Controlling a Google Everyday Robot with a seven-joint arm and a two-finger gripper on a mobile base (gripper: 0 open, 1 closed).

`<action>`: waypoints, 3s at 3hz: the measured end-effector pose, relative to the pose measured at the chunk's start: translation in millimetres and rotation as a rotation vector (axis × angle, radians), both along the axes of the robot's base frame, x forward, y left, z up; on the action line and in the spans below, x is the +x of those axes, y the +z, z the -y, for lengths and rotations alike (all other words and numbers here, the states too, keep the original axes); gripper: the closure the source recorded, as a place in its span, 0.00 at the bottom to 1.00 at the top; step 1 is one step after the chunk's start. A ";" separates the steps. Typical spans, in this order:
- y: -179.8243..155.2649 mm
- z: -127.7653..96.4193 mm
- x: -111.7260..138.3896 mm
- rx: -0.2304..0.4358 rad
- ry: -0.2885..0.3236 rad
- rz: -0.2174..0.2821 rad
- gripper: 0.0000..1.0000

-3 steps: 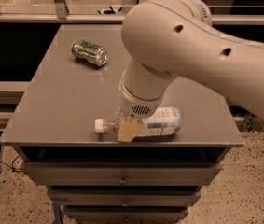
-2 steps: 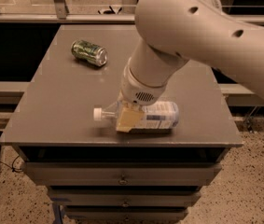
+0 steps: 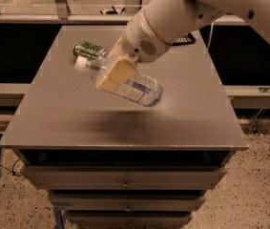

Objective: Place blue plastic bottle upright

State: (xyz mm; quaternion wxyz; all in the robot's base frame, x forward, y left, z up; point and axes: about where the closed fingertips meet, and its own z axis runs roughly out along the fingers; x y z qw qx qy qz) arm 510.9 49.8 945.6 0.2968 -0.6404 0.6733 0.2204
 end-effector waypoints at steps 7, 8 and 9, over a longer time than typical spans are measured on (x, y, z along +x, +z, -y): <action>85.2 -77.9 -38.1 0.898 0.035 -0.089 1.00; 75.2 -75.2 -38.9 0.922 0.061 -0.049 1.00; 69.9 -71.0 -36.4 0.944 0.086 -0.017 1.00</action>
Offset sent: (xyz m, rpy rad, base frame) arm -0.0322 0.0698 0.1056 0.7312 0.2227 0.0042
